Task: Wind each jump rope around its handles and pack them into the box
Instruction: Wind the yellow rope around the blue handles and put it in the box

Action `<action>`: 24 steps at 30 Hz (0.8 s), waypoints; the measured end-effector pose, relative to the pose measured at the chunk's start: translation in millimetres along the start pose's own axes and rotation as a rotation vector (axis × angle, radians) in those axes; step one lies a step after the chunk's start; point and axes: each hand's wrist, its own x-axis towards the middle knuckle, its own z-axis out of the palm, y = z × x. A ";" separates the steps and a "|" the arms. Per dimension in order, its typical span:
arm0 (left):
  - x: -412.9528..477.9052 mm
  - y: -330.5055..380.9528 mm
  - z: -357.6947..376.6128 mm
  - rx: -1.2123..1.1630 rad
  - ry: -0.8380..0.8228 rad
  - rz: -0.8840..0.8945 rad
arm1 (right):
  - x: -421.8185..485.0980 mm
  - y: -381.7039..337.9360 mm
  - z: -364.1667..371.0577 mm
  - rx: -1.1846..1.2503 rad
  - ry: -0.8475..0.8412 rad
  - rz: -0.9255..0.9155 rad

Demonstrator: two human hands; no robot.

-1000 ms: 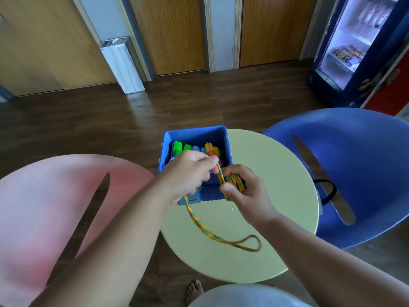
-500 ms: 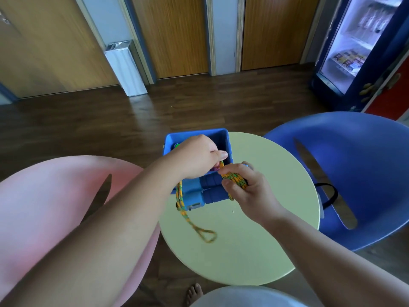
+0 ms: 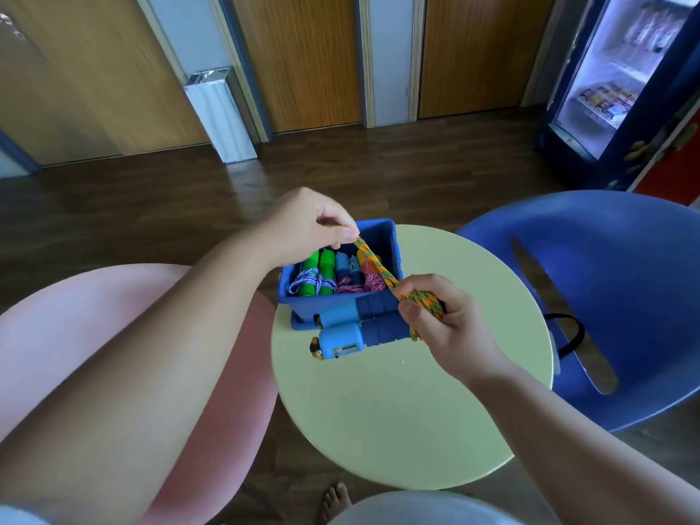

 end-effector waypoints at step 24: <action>-68.8 37.3 79.6 -0.873 -0.045 -0.280 | 17.8 42.4 -0.7 -0.292 0.067 -0.018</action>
